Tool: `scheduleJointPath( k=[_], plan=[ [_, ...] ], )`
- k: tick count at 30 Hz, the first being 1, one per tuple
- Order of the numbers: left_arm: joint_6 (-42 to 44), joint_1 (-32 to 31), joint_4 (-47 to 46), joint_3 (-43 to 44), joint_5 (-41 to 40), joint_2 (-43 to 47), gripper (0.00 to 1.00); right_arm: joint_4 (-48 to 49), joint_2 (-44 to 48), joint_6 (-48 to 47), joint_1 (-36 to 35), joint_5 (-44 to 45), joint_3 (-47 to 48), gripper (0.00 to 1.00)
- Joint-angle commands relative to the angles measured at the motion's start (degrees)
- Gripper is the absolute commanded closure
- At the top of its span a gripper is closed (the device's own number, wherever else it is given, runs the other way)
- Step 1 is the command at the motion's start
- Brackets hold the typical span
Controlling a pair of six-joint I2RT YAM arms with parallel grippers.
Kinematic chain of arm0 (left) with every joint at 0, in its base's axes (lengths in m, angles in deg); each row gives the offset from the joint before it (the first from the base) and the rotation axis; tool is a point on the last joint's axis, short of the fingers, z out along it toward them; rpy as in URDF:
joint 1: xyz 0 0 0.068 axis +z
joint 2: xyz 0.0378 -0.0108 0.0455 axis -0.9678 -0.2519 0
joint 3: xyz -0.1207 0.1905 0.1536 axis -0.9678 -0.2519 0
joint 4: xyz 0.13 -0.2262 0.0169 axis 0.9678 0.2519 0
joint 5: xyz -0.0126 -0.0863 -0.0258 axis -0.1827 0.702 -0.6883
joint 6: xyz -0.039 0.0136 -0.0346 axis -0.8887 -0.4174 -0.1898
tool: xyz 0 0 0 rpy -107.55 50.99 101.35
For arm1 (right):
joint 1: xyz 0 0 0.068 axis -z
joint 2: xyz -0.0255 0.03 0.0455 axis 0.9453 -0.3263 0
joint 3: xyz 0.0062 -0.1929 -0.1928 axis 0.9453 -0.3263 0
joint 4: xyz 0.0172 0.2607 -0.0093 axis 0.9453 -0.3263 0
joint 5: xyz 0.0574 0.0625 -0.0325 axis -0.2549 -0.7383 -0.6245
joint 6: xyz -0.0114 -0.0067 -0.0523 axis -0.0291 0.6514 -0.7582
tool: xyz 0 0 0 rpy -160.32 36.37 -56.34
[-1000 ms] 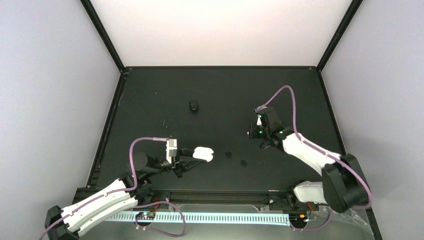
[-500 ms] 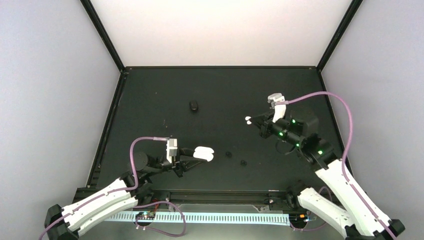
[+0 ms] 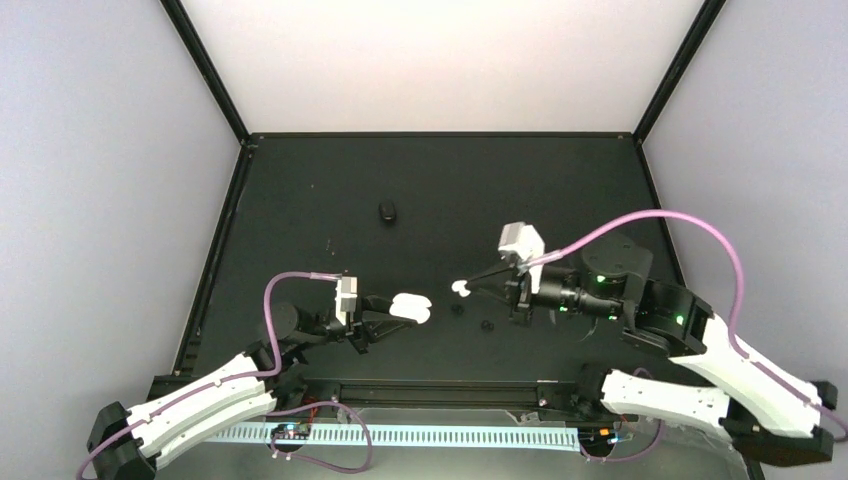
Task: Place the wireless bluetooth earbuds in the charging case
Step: Place the earbud in the charging case.
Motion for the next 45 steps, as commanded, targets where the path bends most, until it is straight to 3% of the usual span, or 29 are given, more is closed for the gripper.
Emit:
scheduleJointPath(
  k=[1,5,27,45],
  plan=[
    [-0.36,-0.43,-3.32,0.21,1.57,-0.06,0.98,-3.90,-4.29,-4.77,-8.46,6.94,2.48,0.99],
    [0.06,-0.40,-3.19,0.26,2.26,0.53,0.99,-2.39,-7.75,-5.46,-12.02,7.47,3.09,0.99],
    [-0.58,-0.48,-6.93,0.44,10.11,-0.15,0.99,-1.68,-18.39,-8.47,-16.09,1.77,7.53,0.99],
    [-1.05,-0.43,-6.91,0.44,10.76,0.30,0.98,1.01,-21.09,-8.80,-18.96,7.66,7.27,0.99]
  ],
)
